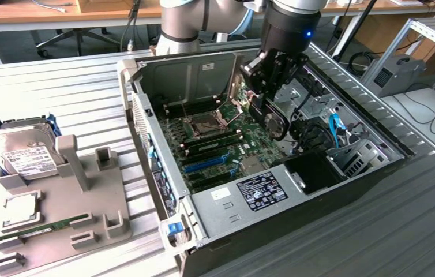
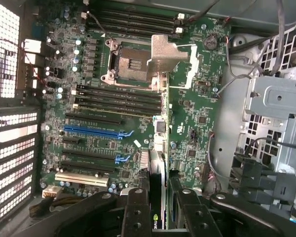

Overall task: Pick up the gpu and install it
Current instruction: 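Insert the gpu into the slot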

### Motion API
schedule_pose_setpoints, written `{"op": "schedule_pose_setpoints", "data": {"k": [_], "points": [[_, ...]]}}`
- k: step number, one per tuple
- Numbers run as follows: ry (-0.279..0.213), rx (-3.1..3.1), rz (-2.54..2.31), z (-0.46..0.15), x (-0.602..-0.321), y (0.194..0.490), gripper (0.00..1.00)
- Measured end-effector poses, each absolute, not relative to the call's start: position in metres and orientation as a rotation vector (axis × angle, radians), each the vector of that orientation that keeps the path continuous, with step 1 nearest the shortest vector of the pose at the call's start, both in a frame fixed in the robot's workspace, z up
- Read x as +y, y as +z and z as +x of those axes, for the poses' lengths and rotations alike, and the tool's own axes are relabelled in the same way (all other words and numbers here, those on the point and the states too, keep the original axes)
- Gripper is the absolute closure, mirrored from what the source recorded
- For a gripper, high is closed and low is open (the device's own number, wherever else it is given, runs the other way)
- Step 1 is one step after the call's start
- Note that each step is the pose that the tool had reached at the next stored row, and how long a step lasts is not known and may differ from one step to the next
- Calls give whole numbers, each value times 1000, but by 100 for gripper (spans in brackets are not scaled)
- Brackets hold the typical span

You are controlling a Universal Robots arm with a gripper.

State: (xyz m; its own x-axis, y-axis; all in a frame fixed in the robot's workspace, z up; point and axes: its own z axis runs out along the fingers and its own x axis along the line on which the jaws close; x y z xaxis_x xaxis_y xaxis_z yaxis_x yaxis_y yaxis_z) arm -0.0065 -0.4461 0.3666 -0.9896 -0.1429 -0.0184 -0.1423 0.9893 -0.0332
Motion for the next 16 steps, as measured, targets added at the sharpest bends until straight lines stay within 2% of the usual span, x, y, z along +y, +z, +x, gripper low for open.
{"op": "schedule_pose_setpoints", "data": {"k": [16], "points": [[-49, 3107, -283, -7, -446, 367, 74]]}}
